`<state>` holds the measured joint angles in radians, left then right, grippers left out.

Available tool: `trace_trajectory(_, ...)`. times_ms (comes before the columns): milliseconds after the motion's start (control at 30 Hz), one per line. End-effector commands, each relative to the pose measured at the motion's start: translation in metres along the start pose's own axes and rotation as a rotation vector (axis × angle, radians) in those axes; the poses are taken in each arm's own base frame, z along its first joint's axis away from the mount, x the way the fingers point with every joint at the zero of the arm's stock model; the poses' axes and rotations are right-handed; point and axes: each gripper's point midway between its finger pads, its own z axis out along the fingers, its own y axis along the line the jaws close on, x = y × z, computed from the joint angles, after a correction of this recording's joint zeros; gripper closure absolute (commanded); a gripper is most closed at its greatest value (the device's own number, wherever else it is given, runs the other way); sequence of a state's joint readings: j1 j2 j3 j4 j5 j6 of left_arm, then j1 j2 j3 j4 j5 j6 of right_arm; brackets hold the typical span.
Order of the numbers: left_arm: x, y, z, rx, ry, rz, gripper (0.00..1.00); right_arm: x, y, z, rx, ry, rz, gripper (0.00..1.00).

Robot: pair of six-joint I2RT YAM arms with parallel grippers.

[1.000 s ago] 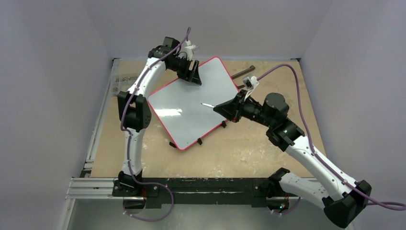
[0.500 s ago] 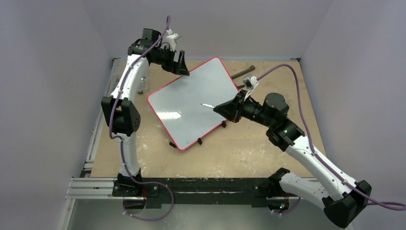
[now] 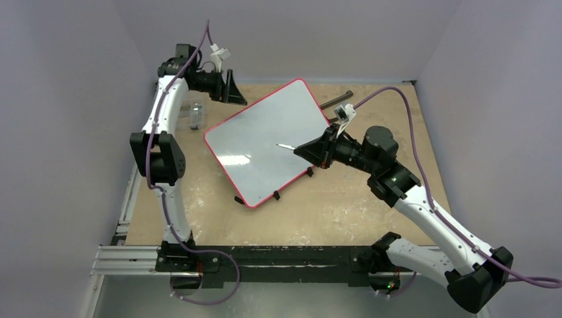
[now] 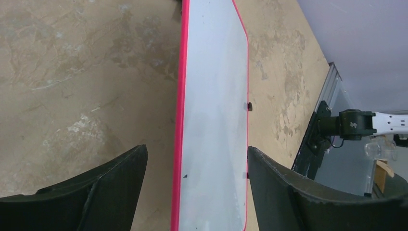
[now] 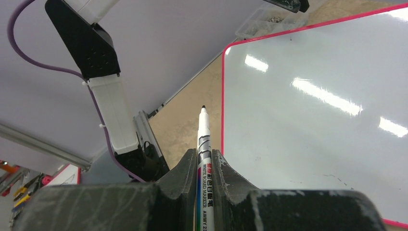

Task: Write a sentence on the whiteboard
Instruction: Move the whiteboard to the center of the board.

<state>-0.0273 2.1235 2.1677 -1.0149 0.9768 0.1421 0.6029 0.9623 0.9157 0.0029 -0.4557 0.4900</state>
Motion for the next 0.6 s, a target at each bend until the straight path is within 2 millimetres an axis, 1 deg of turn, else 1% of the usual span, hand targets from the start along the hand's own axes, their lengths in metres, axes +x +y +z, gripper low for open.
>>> trace_trajectory(0,0.009,-0.005,0.013,0.105,0.016,-0.020,0.27,-0.020,0.015,-0.001,-0.042,-0.035,-0.009,1.00)
trace_trajectory(267,0.021,-0.003,0.024,0.152,0.046,-0.068,0.32,-0.018,0.017,-0.002,-0.048,-0.029,0.001,1.00)
trace_trajectory(433,0.030,-0.008,0.026,0.176,0.069,-0.083,0.37,-0.018,0.017,-0.003,-0.047,-0.032,0.002,1.00)
trace_trajectory(567,0.040,-0.013,0.028,0.190,0.095,-0.093,0.43,-0.017,0.017,-0.003,-0.050,-0.031,0.006,1.00)
